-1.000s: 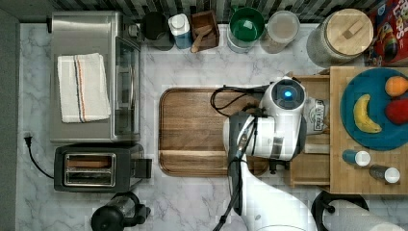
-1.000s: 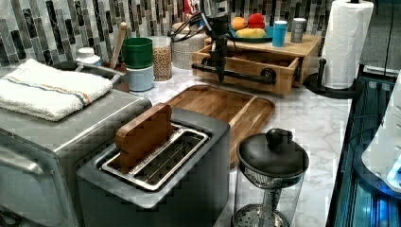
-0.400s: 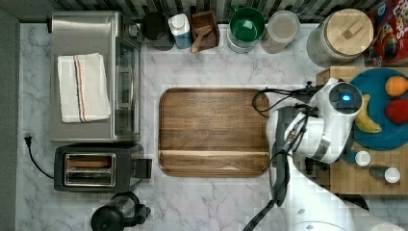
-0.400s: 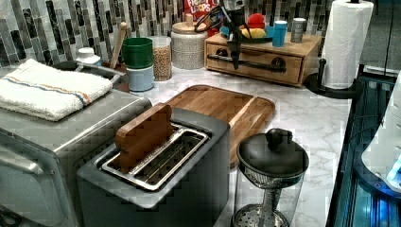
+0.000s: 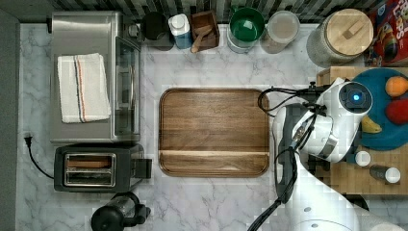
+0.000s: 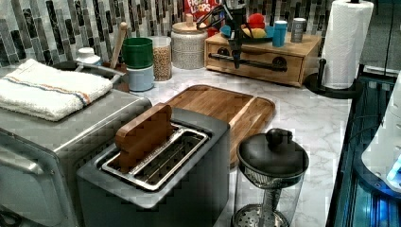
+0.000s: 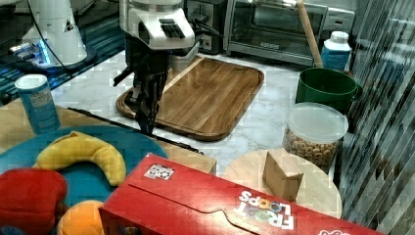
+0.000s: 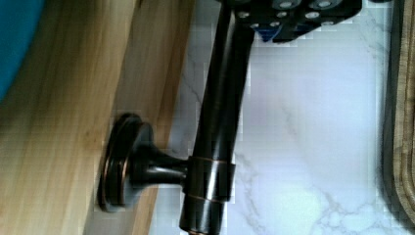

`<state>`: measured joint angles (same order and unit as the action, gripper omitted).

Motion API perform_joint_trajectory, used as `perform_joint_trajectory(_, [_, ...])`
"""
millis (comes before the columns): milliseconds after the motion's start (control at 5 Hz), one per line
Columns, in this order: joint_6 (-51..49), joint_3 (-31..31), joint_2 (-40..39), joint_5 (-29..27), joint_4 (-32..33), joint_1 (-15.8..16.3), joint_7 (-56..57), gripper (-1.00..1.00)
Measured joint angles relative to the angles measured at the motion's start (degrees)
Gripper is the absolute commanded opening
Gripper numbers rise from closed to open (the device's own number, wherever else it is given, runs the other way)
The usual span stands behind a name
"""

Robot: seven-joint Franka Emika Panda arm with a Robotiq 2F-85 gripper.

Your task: Close the drawer.

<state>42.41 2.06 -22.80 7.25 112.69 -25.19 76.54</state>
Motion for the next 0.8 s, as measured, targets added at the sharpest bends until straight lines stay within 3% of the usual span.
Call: perform_joint_trajectory(800, [-2.1, 0.0, -0.9, 0.0, -1.7, 0.2, 0.0, -1.0])
